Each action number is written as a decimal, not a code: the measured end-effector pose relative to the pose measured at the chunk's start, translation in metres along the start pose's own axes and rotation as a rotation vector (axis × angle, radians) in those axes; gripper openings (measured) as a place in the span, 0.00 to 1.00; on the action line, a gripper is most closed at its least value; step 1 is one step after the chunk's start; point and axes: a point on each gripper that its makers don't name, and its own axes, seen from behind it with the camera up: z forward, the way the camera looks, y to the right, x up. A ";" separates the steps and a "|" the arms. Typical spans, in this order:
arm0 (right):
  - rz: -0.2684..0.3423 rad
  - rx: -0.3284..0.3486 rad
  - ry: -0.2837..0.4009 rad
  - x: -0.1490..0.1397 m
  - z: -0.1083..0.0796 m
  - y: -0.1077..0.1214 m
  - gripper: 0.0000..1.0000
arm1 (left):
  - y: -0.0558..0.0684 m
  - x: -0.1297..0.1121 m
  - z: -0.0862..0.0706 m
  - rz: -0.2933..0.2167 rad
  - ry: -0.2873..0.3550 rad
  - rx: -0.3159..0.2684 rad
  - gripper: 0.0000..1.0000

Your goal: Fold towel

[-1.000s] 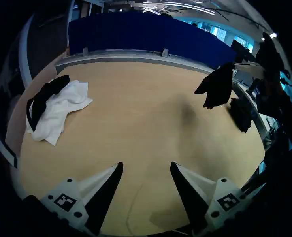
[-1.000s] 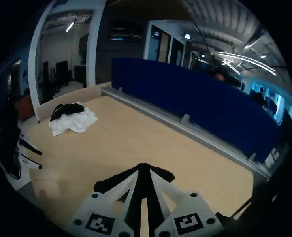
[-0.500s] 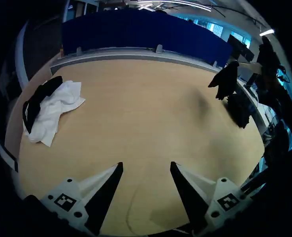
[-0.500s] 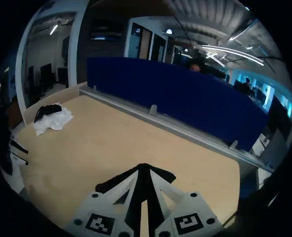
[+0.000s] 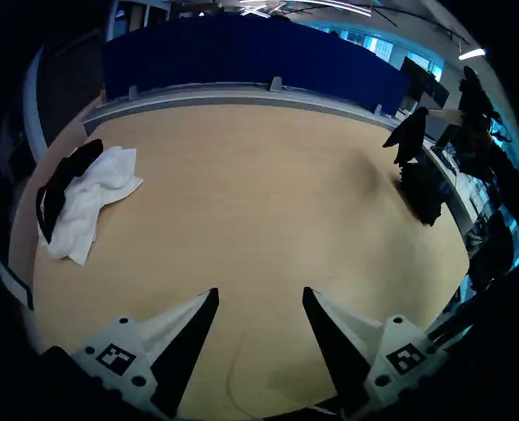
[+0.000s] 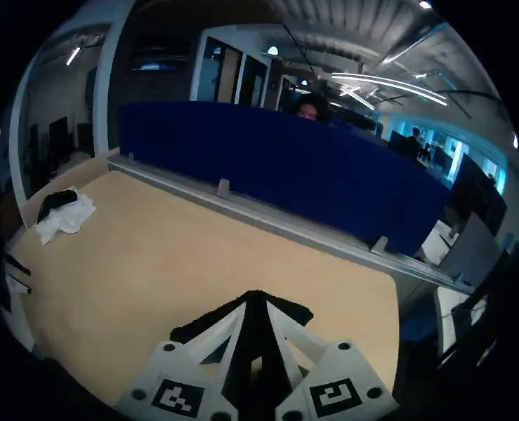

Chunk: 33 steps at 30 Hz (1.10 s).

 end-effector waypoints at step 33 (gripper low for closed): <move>0.110 -0.118 -0.072 -0.062 -0.031 0.075 0.05 | 0.021 0.011 0.001 0.048 -0.006 -0.021 0.88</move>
